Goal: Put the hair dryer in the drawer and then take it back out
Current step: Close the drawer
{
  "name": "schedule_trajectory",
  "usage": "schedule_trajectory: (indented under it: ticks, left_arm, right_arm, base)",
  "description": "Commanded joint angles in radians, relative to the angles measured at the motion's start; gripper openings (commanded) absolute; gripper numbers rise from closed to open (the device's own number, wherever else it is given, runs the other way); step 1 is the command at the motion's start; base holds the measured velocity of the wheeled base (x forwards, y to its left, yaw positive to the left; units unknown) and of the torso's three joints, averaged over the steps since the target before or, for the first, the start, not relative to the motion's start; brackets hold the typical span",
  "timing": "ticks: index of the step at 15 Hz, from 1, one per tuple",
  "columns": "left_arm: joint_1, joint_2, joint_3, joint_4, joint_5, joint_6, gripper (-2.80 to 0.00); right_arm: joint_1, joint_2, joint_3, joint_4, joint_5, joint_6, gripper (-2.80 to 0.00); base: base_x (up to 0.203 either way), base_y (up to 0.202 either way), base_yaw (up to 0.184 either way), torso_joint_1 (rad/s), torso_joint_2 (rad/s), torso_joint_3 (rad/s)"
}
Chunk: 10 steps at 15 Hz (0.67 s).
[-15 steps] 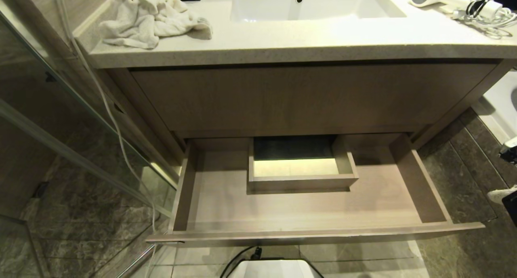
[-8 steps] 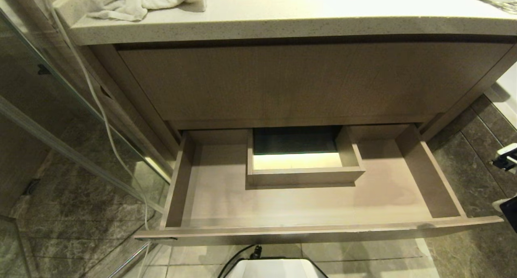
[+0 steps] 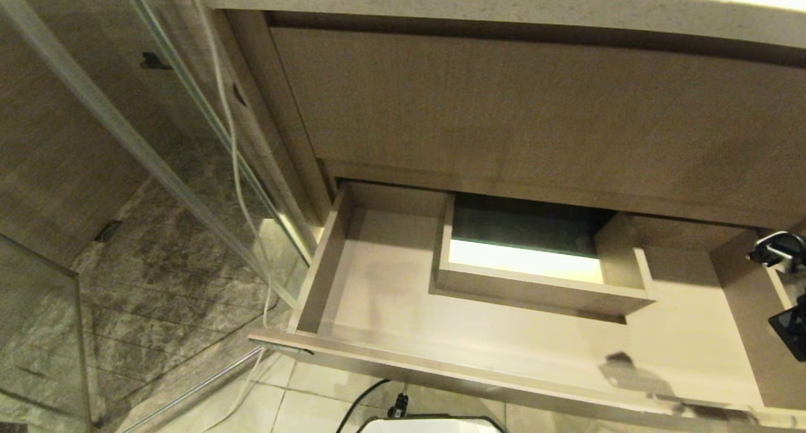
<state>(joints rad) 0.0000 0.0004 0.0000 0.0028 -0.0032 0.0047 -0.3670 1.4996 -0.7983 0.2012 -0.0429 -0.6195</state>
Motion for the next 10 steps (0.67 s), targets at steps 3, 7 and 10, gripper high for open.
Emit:
schedule_trajectory:
  ticks: [3,7,10]
  left_arm:
    - [0.000,0.001,0.002,-0.001,0.000,0.000,-2.80]
    - [0.000,0.001,0.002,0.000,0.000,0.000,-2.80]
    - [0.000,0.001,0.000,0.000,0.000,0.000,-2.80]
  right_arm:
    - [-0.001,0.050,-0.051,0.014,0.000,-0.003,-2.80]
    - [-0.009,0.039,-0.051,0.001,-0.002,-0.005,-2.80]
    - [-0.013,0.033,-0.055,-0.025,-0.002,-0.002,-2.80]
  base:
    - [0.000,-0.007,0.140,0.034,0.26,0.254]
    - [0.000,-0.001,0.017,0.103,0.09,0.181]
    - [0.000,0.000,0.000,0.035,0.01,0.063]
